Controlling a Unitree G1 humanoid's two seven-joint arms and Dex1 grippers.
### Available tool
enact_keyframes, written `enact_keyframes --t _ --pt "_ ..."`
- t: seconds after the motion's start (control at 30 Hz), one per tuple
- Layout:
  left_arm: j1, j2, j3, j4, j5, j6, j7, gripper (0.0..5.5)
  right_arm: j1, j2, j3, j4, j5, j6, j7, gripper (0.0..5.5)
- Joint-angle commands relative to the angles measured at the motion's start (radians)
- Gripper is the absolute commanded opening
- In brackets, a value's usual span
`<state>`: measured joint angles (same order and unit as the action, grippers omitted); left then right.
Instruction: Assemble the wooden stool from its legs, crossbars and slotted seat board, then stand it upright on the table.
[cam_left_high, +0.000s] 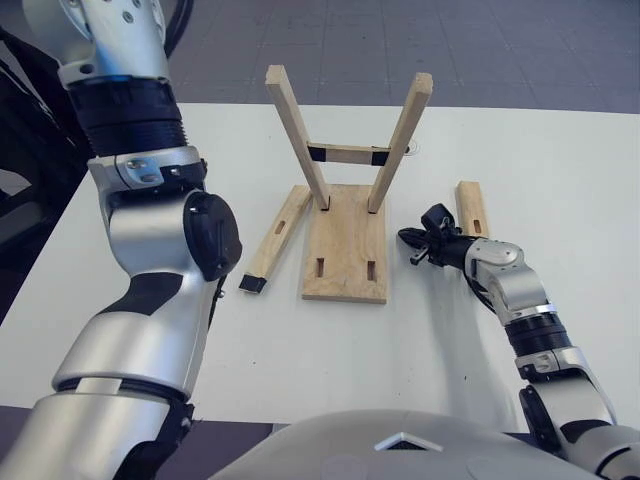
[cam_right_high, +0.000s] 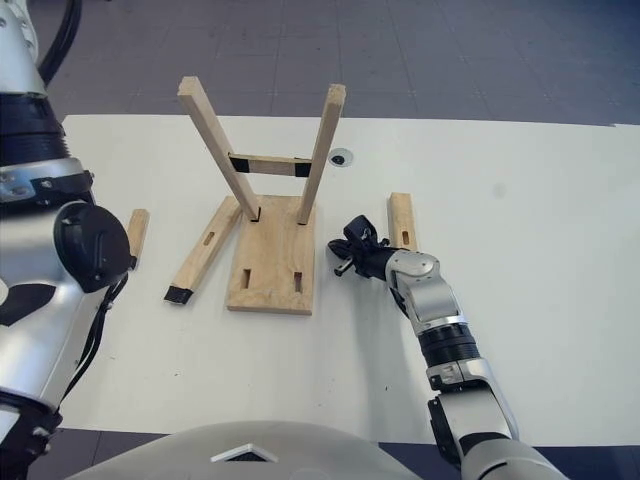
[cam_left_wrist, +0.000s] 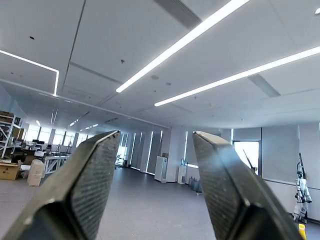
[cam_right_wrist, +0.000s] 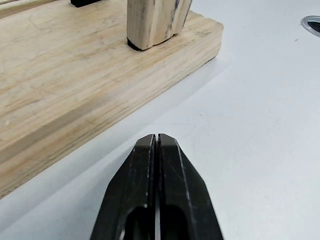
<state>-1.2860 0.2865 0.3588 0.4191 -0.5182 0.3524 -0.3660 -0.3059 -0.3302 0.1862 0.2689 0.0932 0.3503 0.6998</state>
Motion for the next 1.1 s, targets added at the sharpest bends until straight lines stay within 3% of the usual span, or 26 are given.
enact_keyframes --t 0.03,0.13,0.2,0.27,0.43,0.63,0.77,0.9,1.0,1.1 --pt "0.133 -0.016 -0.072 0.069 0.042 0.076 -0.014 2.68 0.012 -0.003 0.011 -0.015 -0.007 0.018 0.002 0.10" --pt "0.377 -0.080 -0.203 0.129 0.063 0.276 -0.066 2.68 0.017 -0.004 0.008 -0.016 -0.008 0.017 -0.003 0.10" --pt "0.608 -0.117 -0.291 0.066 0.099 0.444 0.010 2.68 0.012 -0.001 0.009 -0.006 -0.011 0.013 -0.007 0.10" --pt "0.686 -0.130 -0.286 -0.046 0.080 0.534 0.072 2.68 0.008 -0.002 0.004 -0.003 -0.011 0.013 -0.009 0.10" --pt "0.358 -0.090 -0.192 -0.039 0.055 0.340 0.056 2.68 0.024 -0.008 0.004 -0.003 -0.012 0.014 -0.008 0.10" --pt "0.289 -0.049 -0.117 -0.163 0.062 0.103 0.059 2.68 0.018 -0.001 -0.012 -0.038 0.001 0.019 -0.019 0.10" --pt "0.541 0.025 -0.092 -0.473 0.086 0.093 0.059 2.68 0.088 0.032 -0.133 -0.294 0.093 0.089 -0.114 0.10" --pt "0.966 0.020 -0.055 -0.689 0.122 0.088 0.087 2.68 0.175 0.089 -0.226 -0.536 0.142 0.155 -0.261 0.10" --pt "1.249 -0.011 -0.060 -0.726 0.188 0.008 0.096 2.68 0.242 0.113 -0.243 -0.617 0.130 0.175 -0.344 0.10" --pt "1.399 -0.011 -0.042 -0.667 0.241 -0.098 0.082 2.89 0.285 0.125 -0.251 -0.619 0.120 0.168 -0.394 0.33"
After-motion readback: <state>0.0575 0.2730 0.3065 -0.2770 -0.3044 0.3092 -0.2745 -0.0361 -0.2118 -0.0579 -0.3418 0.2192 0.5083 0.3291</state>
